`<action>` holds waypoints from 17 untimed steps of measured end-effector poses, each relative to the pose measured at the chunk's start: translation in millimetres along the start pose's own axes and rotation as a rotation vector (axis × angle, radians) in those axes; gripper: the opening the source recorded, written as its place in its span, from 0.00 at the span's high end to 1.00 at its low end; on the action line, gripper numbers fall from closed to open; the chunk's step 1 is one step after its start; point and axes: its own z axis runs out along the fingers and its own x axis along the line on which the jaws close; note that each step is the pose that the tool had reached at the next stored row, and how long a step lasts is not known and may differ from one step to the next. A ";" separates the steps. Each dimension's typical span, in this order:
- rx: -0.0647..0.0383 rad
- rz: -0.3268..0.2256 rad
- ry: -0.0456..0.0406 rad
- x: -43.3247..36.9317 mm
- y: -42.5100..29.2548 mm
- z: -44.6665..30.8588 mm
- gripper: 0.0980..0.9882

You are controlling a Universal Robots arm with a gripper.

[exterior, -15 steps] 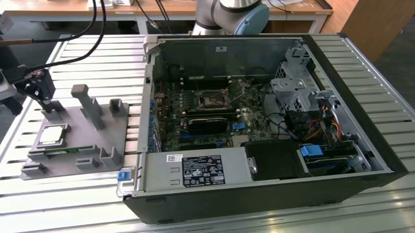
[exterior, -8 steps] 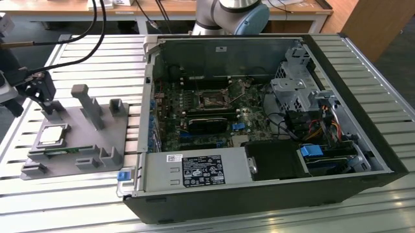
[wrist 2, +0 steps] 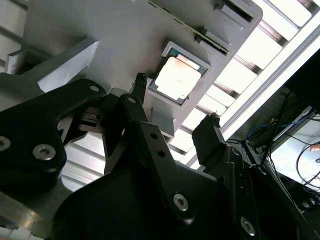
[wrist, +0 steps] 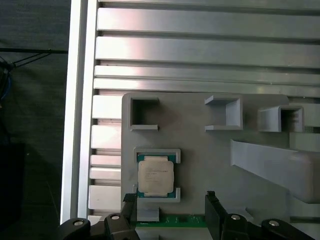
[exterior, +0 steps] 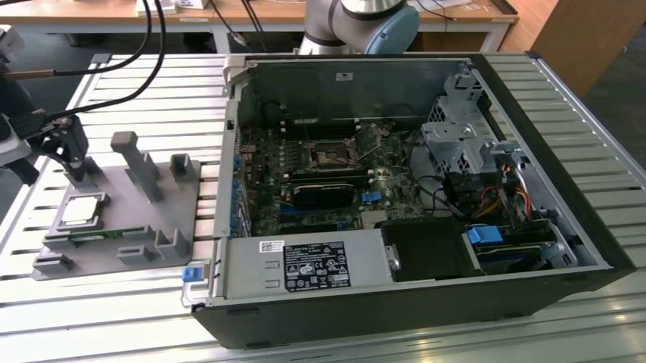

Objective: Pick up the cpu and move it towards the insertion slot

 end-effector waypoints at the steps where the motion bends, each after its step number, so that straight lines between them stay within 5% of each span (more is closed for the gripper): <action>1: 0.000 0.000 0.0000 0.0 -0.1 0.7 0.38; 17: 0.000 0.000 0.0000 0.8 -1.4 12.9 0.38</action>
